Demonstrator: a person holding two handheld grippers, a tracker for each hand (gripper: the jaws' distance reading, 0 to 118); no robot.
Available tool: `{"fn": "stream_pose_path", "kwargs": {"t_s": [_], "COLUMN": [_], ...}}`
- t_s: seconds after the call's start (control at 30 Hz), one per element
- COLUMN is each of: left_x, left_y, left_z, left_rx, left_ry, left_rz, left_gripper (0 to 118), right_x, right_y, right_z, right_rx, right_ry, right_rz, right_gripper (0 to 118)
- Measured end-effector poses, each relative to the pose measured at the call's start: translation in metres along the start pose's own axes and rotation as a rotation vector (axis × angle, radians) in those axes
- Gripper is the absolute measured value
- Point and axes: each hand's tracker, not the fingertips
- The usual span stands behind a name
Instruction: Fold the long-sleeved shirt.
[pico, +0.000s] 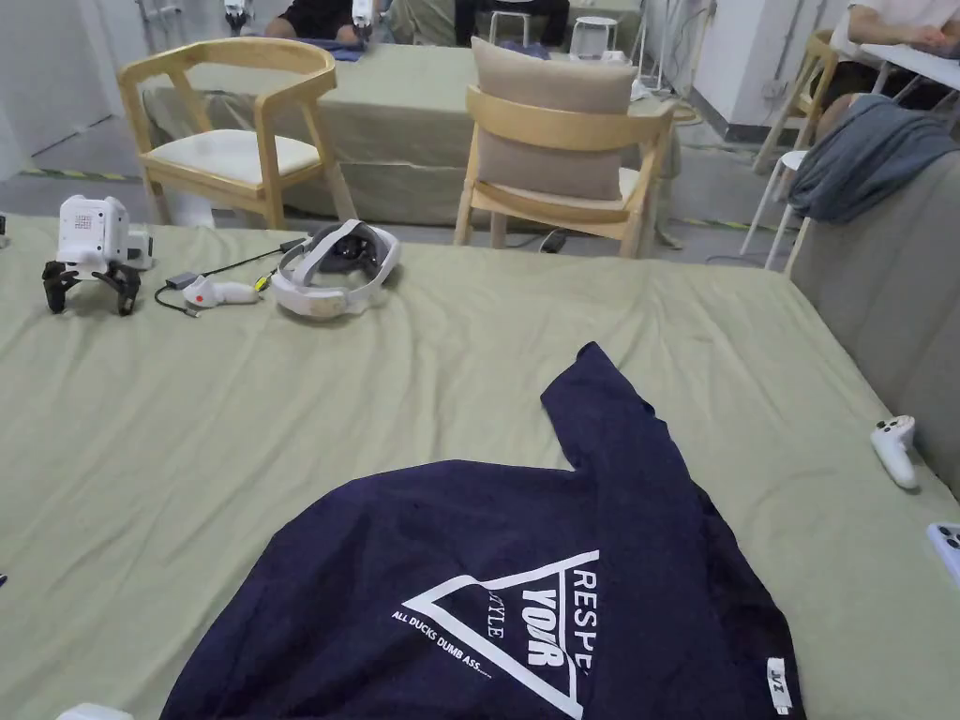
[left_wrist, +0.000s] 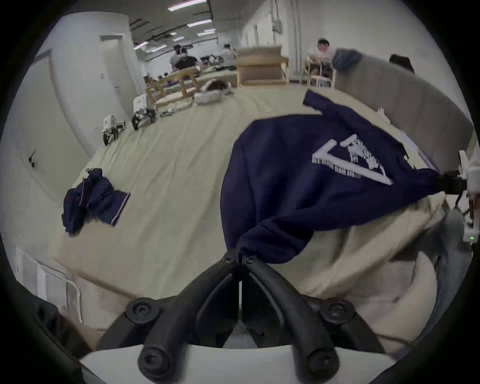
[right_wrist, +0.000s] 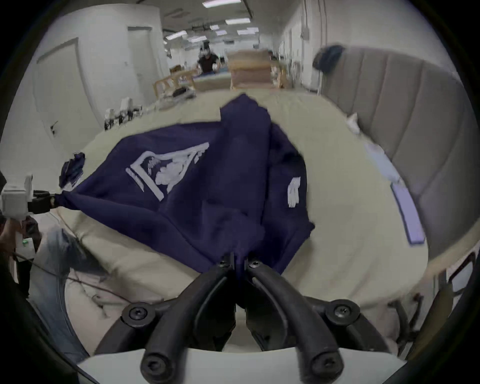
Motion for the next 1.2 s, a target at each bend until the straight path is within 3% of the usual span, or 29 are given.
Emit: {"fn": "stream_pose_path", "kwargs": {"t_s": [0.1,0.27,0.33,0.37,0.4,0.43,0.47,0.5,0.57,0.67,0.7,0.73,0.77,0.8,0.83,0.9,0.97,1.1,1.13,1.17,1.2], "left_x": [-0.001,0.002,-0.002,-0.005,-0.008,-0.01,-0.01,-0.013,-0.012,0.006,0.011,0.015,0.011,0.015,0.017,0.024,0.027,0.032,0.032,0.032,0.031], "left_y": [-0.005,-0.001,0.0,0.0,0.001,0.003,0.004,0.007,0.019,0.052,0.062,0.07,0.075,0.082,0.088,0.099,0.109,0.121,0.124,0.126,0.129], "left_z": [0.004,-0.001,-0.006,-0.007,-0.007,-0.004,0.0,0.009,0.014,0.031,0.033,0.034,0.023,0.021,0.018,0.012,0.007,-0.014,-0.018,-0.023,-0.029], "left_rx": [-0.019,-0.032,-0.062,-0.071,-0.077,-0.07,-0.046,0.032,0.041,0.148,0.168,0.18,0.223,0.254,0.27,0.298,0.293,0.259,0.254,0.247,0.239], "left_ry": [-0.011,-0.003,-0.022,-0.024,-0.014,-0.017,-0.018,-0.001,-0.007,0.058,0.058,0.04,0.051,0.052,0.043,0.068,0.003,-0.012,-0.015,-0.014,-0.011], "left_rz": [0.051,0.028,0.053,0.077,0.092,0.104,0.122,0.133,0.152,0.15,0.141,0.145,0.162,0.178,0.183,0.224,0.234,0.235,0.237,0.231,0.229], "left_gripper": [3,3,13,31,75,102,111,104,106,107,99,84,60,20,6,4,4,4,4,4,4], "right_x": [0.006,0.009,0.006,0.004,0.003,0.003,0.004,0.0,-0.007,-0.003,-0.007,-0.011,-0.015,-0.02,-0.024,-0.029,-0.029,-0.027,-0.026,-0.022,-0.019], "right_y": [-0.004,-0.004,-0.003,-0.004,-0.005,-0.004,-0.003,0.002,0.01,0.036,0.043,0.049,0.057,0.063,0.067,0.072,0.08,0.103,0.112,0.124,0.137], "right_z": [0.0,-0.007,-0.011,-0.012,-0.011,-0.01,-0.006,0.008,0.023,0.034,0.035,0.036,0.034,0.032,0.027,0.017,0.005,-0.024,-0.03,-0.039,-0.051], "right_rx": [-0.027,-0.043,-0.055,-0.052,-0.051,-0.041,-0.012,0.049,0.128,0.298,0.345,0.383,0.403,0.405,0.418,0.426,0.396,0.355,0.346,0.339,0.315], "right_ry": [0.002,0.006,-0.016,-0.049,-0.095,-0.117,-0.136,-0.13,-0.124,-0.164,-0.159,-0.144,-0.126,-0.127,-0.145,-0.156,-0.079,-0.091,-0.072,-0.061,-0.072], "right_rz": [-0.043,-0.042,-0.029,-0.012,-0.001,-0.014,-0.011,-0.024,-0.064,-0.052,-0.053,-0.055,-0.053,-0.05,-0.043,-0.033,-0.063,-0.049,-0.053,-0.059,-0.057], "right_gripper": [3,4,12,31,78,110,118,114,114,114,107,90,64,16,0,0,0,0,5,27,76]}}
